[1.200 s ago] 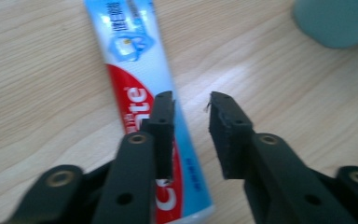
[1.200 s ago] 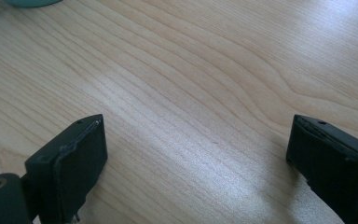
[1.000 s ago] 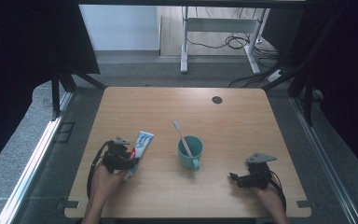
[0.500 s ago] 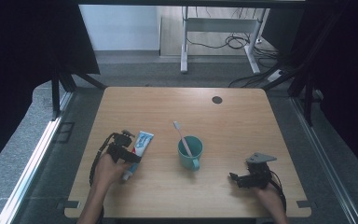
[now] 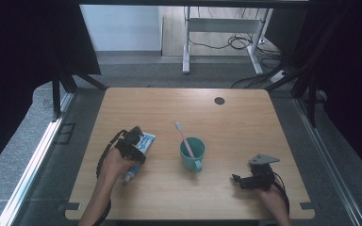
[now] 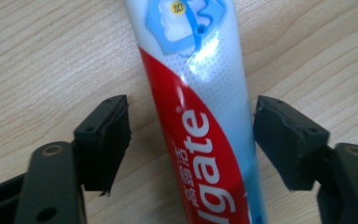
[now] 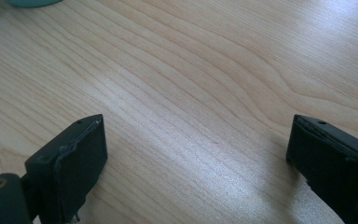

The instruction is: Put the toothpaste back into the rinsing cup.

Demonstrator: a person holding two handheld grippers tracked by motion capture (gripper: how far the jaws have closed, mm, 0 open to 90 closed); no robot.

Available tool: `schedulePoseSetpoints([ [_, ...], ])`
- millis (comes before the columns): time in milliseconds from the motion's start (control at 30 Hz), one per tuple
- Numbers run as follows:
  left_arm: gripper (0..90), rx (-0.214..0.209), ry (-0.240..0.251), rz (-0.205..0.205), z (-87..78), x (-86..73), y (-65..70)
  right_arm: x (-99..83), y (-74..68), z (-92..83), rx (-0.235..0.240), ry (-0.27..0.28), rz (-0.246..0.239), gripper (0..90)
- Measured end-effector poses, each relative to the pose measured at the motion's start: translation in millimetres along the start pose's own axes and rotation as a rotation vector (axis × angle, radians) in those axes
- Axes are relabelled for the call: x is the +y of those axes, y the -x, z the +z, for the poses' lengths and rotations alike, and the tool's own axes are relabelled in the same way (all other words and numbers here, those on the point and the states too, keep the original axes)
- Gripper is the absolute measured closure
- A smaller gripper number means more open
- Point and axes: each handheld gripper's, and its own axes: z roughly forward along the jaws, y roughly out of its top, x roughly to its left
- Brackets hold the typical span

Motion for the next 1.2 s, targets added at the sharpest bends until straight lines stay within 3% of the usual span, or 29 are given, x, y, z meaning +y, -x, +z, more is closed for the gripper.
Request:
schedulePoseSetpoints([
  [333,37.6,0.036,-0.115,-0.009,3.1,18.5,4.8,0.0,0.0,0.0,0.000,0.000,0.000,4.7],
  [667,47.4,0.042,-0.161,-0.017,2.7,25.7,9.8,0.0,-0.1,0.1,-0.001,0.001,0.000,4.7],
  [800,54.8,0.039,-0.179,0.007,2.3,27.3,10.9,0.0,0.0,0.0,0.000,0.000,0.000,4.6],
  [867,56.4,0.042,-0.186,0.022,1.6,27.9,11.4,0.0,0.0,0.1,-0.001,0.001,0.000,4.7],
  [967,66.2,0.033,-0.178,0.042,-2.1,27.3,11.3,0.0,0.0,0.0,0.000,0.000,0.000,4.7],
  [1200,70.4,-0.014,-0.128,0.045,-5.7,20.5,4.5,0.0,0.0,0.0,0.000,0.001,0.000,4.7],
])
